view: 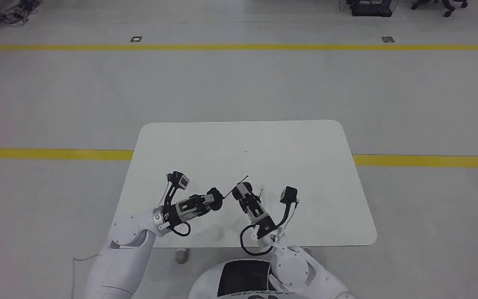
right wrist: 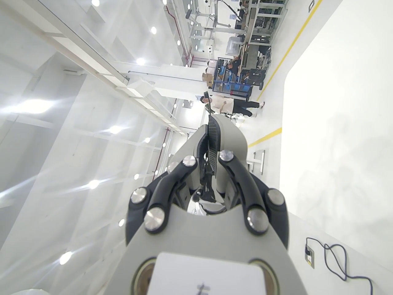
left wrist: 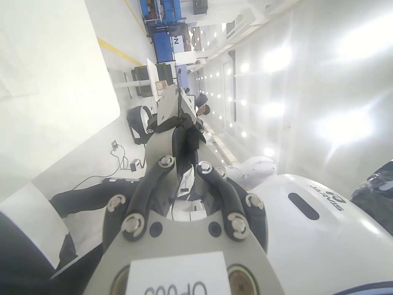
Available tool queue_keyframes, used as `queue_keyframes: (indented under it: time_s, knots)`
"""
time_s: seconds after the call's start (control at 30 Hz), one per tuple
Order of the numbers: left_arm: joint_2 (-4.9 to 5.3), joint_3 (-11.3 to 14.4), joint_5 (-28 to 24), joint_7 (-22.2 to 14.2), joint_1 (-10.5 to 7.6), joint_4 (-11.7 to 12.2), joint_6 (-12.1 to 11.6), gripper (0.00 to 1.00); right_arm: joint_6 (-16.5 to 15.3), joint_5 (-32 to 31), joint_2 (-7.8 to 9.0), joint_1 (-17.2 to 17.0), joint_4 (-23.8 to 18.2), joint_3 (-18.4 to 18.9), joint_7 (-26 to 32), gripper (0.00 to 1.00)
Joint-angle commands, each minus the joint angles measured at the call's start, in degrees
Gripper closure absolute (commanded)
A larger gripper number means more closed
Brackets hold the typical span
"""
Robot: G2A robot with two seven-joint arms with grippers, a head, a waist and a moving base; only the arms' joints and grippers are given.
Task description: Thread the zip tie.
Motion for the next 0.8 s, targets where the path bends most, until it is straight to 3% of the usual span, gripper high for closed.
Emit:
queue_keyframes:
  time_s: [0.0,0.77]
  knots:
    - [0.17,0.17,-0.16,0.11,0.03,-0.04,-0.10,1.00,0.00,0.02,-0.12,-0.18,0.00,0.27,0.38,1.00]
    - [1.92,2.04,-1.60,1.76,-0.12,-0.32,-0.38,1.00,0.00,0.88,-1.90,-1.34,0.44,2.43,6.15,1.00]
